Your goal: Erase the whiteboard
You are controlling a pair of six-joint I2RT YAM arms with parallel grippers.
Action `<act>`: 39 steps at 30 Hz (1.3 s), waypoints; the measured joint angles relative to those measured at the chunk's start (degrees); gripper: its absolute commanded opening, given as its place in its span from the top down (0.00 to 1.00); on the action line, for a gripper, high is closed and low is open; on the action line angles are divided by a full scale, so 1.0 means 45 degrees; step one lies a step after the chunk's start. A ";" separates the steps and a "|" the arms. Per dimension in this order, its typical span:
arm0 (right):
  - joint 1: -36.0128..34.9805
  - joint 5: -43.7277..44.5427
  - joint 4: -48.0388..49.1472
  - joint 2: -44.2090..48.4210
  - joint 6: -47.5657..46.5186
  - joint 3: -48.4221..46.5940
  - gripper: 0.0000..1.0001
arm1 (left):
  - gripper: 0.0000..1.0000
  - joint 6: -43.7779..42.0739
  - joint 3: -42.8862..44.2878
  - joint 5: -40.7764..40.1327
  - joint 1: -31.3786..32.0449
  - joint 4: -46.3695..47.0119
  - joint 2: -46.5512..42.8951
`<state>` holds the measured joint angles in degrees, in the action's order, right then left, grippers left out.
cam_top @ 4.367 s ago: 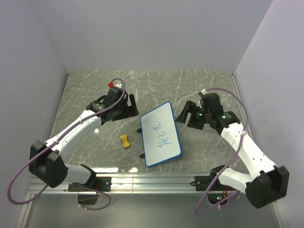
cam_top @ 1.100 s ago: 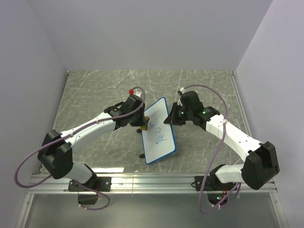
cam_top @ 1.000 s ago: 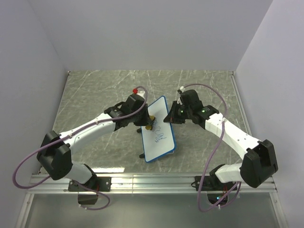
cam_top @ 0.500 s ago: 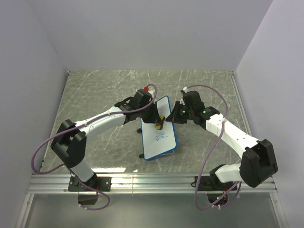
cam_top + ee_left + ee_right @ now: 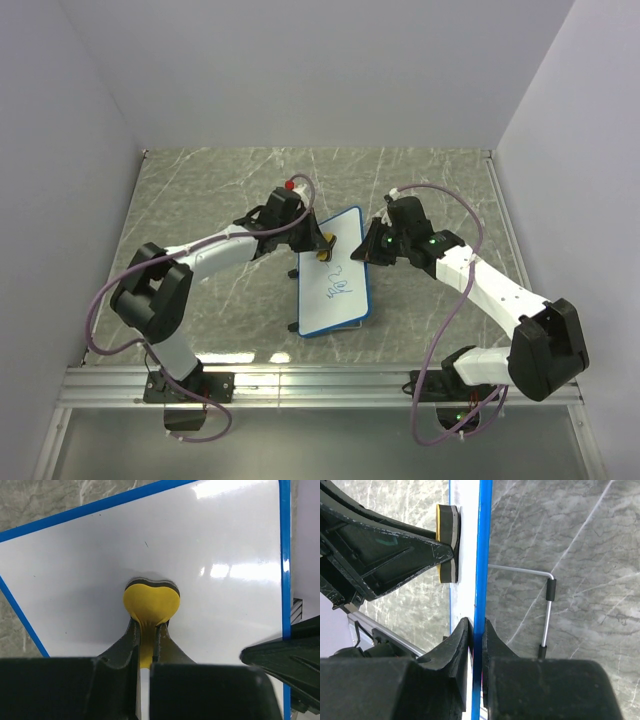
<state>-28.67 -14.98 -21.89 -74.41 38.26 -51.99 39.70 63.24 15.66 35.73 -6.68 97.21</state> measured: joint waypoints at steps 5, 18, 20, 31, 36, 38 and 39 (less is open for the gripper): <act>0.0000 0.0024 -0.0034 -0.0029 0.0015 -0.0010 1.00 | 1.00 0.0092 -0.0743 -0.0029 -0.0005 0.1049 -0.0243; -0.0015 0.0019 -0.0058 -0.0044 0.0010 -0.0019 1.00 | 1.00 0.0437 -0.2472 -0.0840 -0.0175 0.3196 -0.0559; -0.0015 0.0019 -0.0058 -0.0039 0.0015 -0.0019 1.00 | 1.00 0.0427 -0.2501 -0.0855 -0.0170 0.3249 -0.0602; -0.0063 -0.0044 -0.0427 -0.0010 0.0005 -0.0151 1.00 | 1.00 0.0175 -0.2273 -0.2613 0.1156 0.1841 -0.1481; -0.0078 -0.0083 -0.0665 -0.0175 -0.0034 -0.0408 1.00 | 1.00 0.0214 -0.2016 -0.2793 0.2429 0.0413 -0.2399; -0.0078 -0.0121 -0.0714 -0.0253 -0.0068 -0.0520 1.00 | 1.00 0.0325 -0.2006 -0.2744 0.2895 0.0005 -0.2754; -0.0083 -0.0121 -0.0714 -0.0287 -0.0097 -0.0554 1.00 | 1.00 0.0340 -0.2006 -0.2691 0.3045 -0.0117 -0.2871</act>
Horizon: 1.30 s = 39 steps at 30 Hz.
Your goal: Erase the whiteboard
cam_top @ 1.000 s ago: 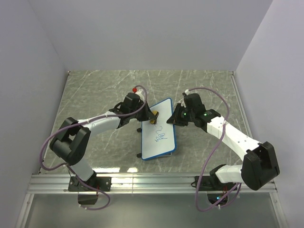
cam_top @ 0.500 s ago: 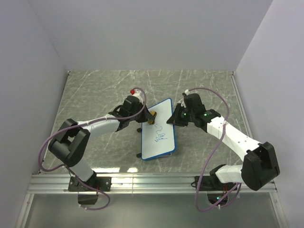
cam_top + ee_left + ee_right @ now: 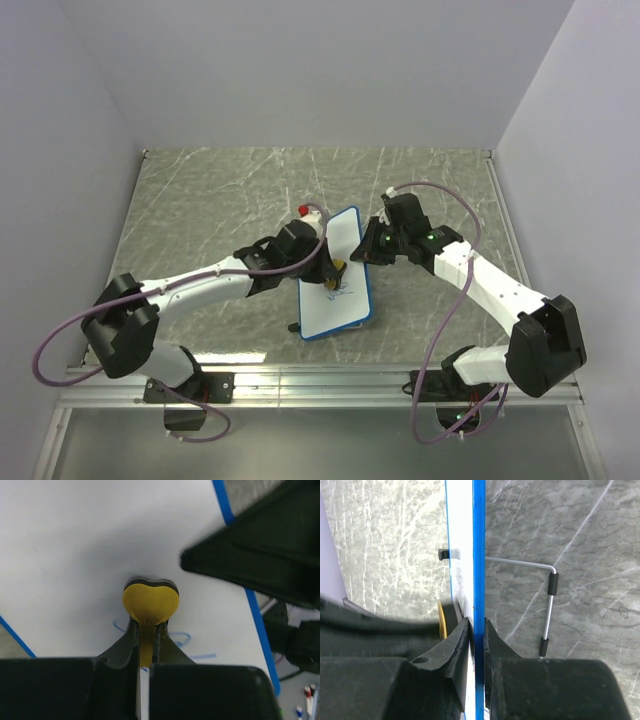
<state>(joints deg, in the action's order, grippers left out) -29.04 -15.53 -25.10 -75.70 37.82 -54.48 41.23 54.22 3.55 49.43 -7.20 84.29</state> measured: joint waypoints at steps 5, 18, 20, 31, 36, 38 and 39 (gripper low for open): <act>0.0000 -0.0058 0.0015 -0.0087 -0.0039 -0.0112 1.00 | 1.00 0.0073 -0.0146 0.0544 0.0690 -0.0325 -0.0588; -0.0010 -0.0087 0.0049 -0.0087 -0.0034 -0.0112 1.00 | 1.00 0.0102 -0.0549 0.0986 0.0996 -0.0233 -0.0986; -0.0010 -0.0083 0.0049 -0.0087 -0.0034 -0.0112 1.00 | 1.00 0.0121 -0.0549 0.0908 0.0986 -0.0223 -0.0952; -0.0010 0.0170 0.0005 -0.0151 0.0010 -0.0180 1.00 | 1.00 0.0330 -0.1749 0.1039 -0.2195 0.0899 0.0461; -0.0010 0.0194 -0.0083 -0.0369 -0.0044 -0.0442 1.00 | 1.00 0.0063 -0.1768 0.0204 -0.1778 0.0976 0.0257; -0.0010 0.0180 -0.0151 -0.0427 -0.0058 -0.0525 1.00 | 1.00 -0.0175 -0.1744 -0.0461 -0.1365 0.0899 0.0117; -0.0010 0.0180 -0.0180 -0.0471 -0.0083 -0.0583 1.00 | 1.00 -0.0291 -0.1705 -0.0733 -0.1122 0.0787 0.0034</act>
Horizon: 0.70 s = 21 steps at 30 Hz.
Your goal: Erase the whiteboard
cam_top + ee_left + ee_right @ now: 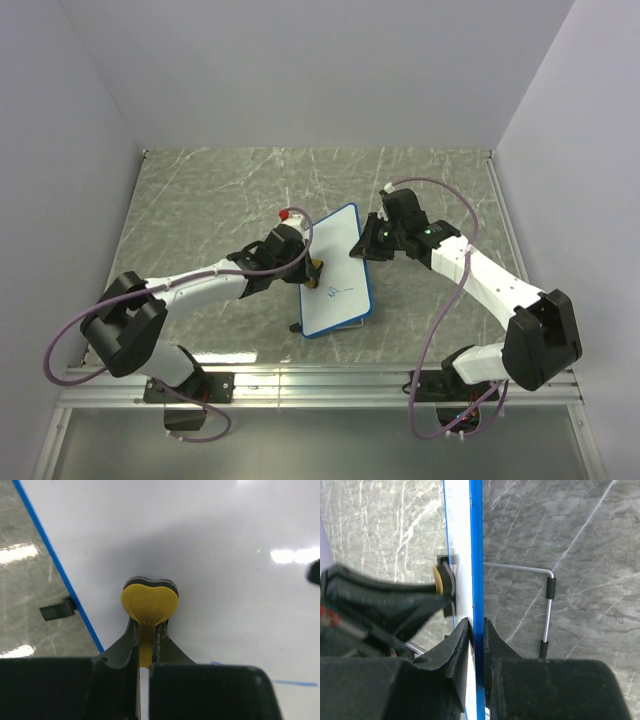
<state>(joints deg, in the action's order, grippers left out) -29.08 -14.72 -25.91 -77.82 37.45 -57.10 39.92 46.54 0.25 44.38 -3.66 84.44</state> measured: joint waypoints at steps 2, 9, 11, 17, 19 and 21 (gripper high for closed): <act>0.0000 -0.0005 -0.0049 -0.0102 -0.0039 -0.0112 1.00 | 1.00 -0.0073 0.0107 -0.0301 0.0432 -0.0272 -0.0175; 0.0034 -0.0219 -0.0039 -0.0486 -0.0199 -0.0466 1.00 | 1.00 0.0612 0.0549 -0.0087 0.2433 -0.1044 -0.1287; 0.0034 -0.0301 0.0097 -0.0563 -0.0199 -0.0505 1.00 | 1.00 0.0981 0.0602 0.0219 0.2880 -0.1020 -0.1530; 0.0029 -0.0607 0.0617 -0.0821 -0.0204 -0.0491 1.00 | 1.00 0.1787 0.0845 0.0704 0.3517 -0.0986 -0.1729; 0.0029 -0.0612 0.0675 -0.0801 -0.0199 -0.0452 1.00 | 1.00 0.1957 0.0918 0.0656 0.3517 -0.1098 -0.1710; 0.0029 -0.0612 0.0792 -0.0724 -0.0194 -0.0345 1.00 | 1.00 0.2074 0.1083 0.0573 0.3526 -0.1336 -0.1637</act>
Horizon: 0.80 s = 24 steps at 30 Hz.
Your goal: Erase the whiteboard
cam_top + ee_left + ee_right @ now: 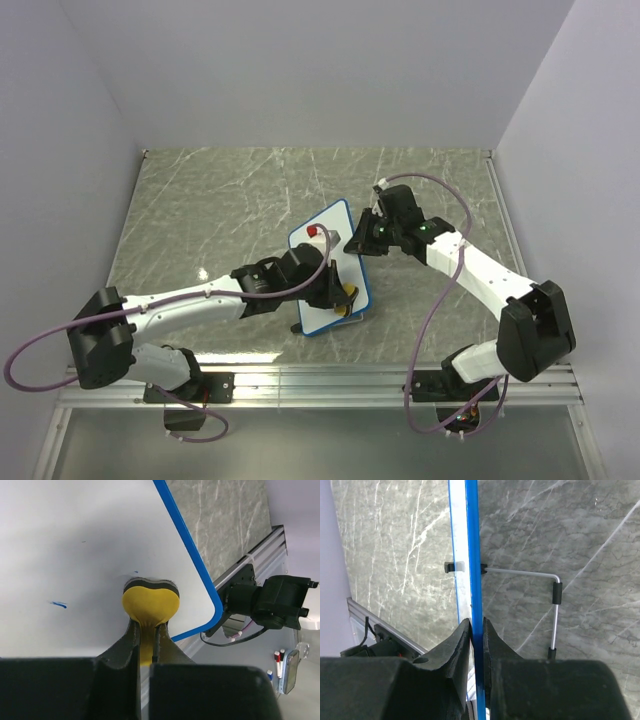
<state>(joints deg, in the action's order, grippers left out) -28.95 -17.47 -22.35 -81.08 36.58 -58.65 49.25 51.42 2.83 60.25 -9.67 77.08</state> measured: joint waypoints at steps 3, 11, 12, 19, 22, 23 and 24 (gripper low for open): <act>0.0000 0.0039 0.0233 0.0126 0.0005 0.0199 1.00 | 1.00 0.0131 0.0277 -0.0248 0.0019 -0.0340 0.0170; 0.0000 0.0262 0.0578 0.0413 0.0107 0.0617 1.00 | 1.00 0.1059 -0.2210 -0.0160 -0.1137 0.2074 -0.0350; 0.0000 0.0287 0.0578 0.0452 0.0141 0.0646 1.00 | 1.00 0.1234 -0.2788 -0.0209 -0.1326 0.2584 -0.0457; 0.0005 0.0636 0.0597 0.0607 0.0053 0.0835 1.00 | 1.00 0.1909 -0.3905 0.0180 -0.1710 0.4517 -0.0432; 0.0005 0.0670 0.0617 0.0612 0.0044 0.0850 1.00 | 1.00 0.1909 -0.3759 0.0180 -0.1792 0.4274 -0.0403; 0.0005 0.0661 0.0622 0.0612 0.0053 0.0850 1.00 | 1.00 0.1909 -0.3740 0.0180 -0.1846 0.4211 -0.0403; 0.0005 0.0641 0.0627 0.0612 0.0078 0.0850 1.00 | 1.00 0.1904 -0.3735 0.0170 -0.1972 0.4167 -0.0403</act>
<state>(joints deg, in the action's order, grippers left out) -28.93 -14.59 -19.53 -78.32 36.93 -54.83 57.82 34.61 3.60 51.37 9.08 75.26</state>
